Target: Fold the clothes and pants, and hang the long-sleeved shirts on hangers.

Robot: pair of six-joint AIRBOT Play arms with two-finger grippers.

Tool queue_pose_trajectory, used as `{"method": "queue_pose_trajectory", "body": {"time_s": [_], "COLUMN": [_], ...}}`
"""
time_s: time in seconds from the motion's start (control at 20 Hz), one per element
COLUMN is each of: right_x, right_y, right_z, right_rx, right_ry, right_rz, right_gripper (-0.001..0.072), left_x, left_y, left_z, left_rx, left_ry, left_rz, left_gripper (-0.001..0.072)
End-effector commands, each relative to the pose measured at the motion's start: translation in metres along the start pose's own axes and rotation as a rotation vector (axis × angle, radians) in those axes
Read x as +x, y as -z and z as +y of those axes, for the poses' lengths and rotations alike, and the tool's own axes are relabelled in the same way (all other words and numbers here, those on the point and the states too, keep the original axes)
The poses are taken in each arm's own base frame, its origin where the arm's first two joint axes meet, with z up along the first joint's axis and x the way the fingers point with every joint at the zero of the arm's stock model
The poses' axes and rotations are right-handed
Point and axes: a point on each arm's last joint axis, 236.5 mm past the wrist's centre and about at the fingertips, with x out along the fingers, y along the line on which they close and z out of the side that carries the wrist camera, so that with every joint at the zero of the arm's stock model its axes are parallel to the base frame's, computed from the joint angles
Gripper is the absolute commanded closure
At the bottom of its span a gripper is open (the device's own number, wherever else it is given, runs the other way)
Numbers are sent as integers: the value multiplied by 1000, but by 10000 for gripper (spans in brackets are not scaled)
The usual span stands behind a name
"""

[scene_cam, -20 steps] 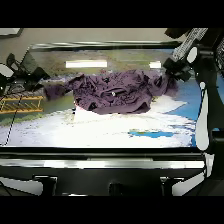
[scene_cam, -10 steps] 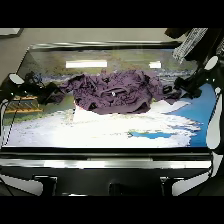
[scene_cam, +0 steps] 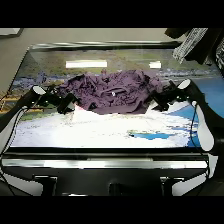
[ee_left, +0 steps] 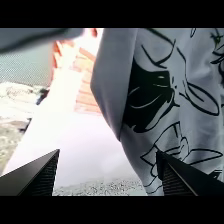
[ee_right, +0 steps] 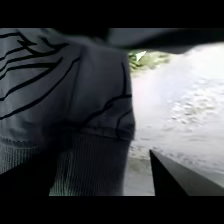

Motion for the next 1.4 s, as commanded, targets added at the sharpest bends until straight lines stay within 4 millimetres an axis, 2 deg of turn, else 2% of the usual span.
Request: {"method": "queue_pose_trajectory", "body": {"time_s": [0.0, 0.05, 0.1, 0.15, 0.2, 0.25, 0.3, 0.35, 0.45, 0.5, 0.6, 0.7, 0.75, 0.85, 0.95, 1.05, 1.1, 1.25, 1.35], "right_x": [28, 28, 24, 17, 7, -3, -15, -27, -56, -75, -125, -195, -234, -325, -420, -496, -523, -580, -603], "right_y": [-4, -4, -5, -6, -8, -10, -11, -11, -12, -15, -25, -33, -33, -18, 17, 67, 93, 177, 223], "right_z": [25, 27, 30, 32, 33, 32, 32, 32, 42, 53, 81, 128, 153, 203, 238, 253, 252, 233, 219], "right_rx": [11, 7, -3, -20, -41, -51, -59, -70, -111, -136, -187, -268, -308, -384, -456, -508, -525, -578, -591], "right_ry": [-67, -70, -71, -65, -50, -29, -6, 14, 20, 6, -14, -82, -125, -222, -314, -393, -416, -435, -454], "right_rz": [-69, -76, -85, -99, -123, -147, -173, -194, -256, -305, -423, -577, -658, -835, -1021, -1174, -1228, -1329, -1376], "right_gripper": [322, 554, 679, 683, 683, 683, 683, 683, 684, 684, 685, 685, 685, 685, 685, 685, 684, 684, 684], "left_x": [22, 26, 28, 30, 31, 32, 33, 33, 21, 7, -40, -113, -159, -254, -344, -415, -444, -501, -530], "left_y": [10, 9, 6, 3, 0, -3, -3, -3, -8, -15, -32, -49, -52, -40, -4, 40, 63, 125, 162], "left_z": [-4, -7, -12, -21, -29, -36, -39, -43, -58, -71, -113, -166, -195, -247, -281, -293, -291, -273, -257], "left_rx": [-16, -15, -16, -26, -35, -42, -44, -42, -11, 24, 141, 271, 346, 478, 597, 666, 690, 764, 814], "left_ry": [11, 17, 31, 57, 80, 101, 110, 120, 149, 172, 242, 311, 351, 444, 518, 571, 581, 534, 470], "left_rz": [28, 16, -4, -25, -43, -62, -67, -70, -91, -112, -174, -293, -367, -515, -647, -772, -822, -964, -1055], "left_gripper": [-13, -13, -13, 10, 120, 301, 565, 684, 687, 688, 689, 689, 689, 689, 688, 687, 687, 686, 686]}}
